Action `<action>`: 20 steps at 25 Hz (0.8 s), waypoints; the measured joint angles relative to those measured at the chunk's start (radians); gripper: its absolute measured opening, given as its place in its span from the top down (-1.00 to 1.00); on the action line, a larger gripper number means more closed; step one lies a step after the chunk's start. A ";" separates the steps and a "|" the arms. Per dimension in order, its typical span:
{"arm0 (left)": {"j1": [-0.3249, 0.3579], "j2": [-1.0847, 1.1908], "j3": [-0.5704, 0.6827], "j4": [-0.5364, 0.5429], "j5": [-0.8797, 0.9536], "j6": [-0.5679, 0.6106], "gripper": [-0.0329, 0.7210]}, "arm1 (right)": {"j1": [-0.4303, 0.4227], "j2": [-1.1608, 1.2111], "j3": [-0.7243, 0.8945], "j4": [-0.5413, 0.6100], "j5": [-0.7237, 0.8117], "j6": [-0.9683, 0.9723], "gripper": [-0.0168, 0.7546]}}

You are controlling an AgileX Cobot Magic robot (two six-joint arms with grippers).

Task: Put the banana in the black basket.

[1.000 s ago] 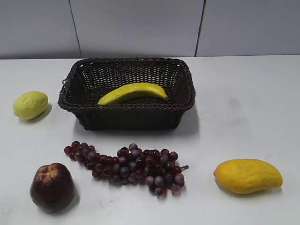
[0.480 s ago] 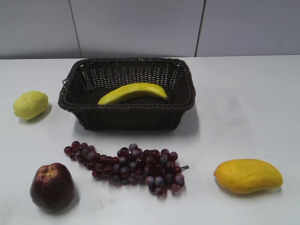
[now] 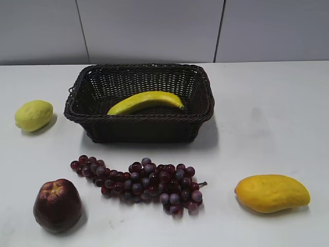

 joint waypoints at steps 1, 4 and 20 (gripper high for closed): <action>0.000 0.000 0.000 0.000 0.000 0.000 0.29 | 0.000 0.000 0.007 0.005 -0.012 0.000 -0.58; 0.000 0.000 0.000 0.000 0.000 0.000 0.29 | 0.000 0.000 0.018 0.015 -0.035 0.000 -0.58; 0.000 0.000 0.000 0.000 0.000 0.000 0.29 | 0.000 0.000 0.020 -0.020 -0.047 0.073 -0.58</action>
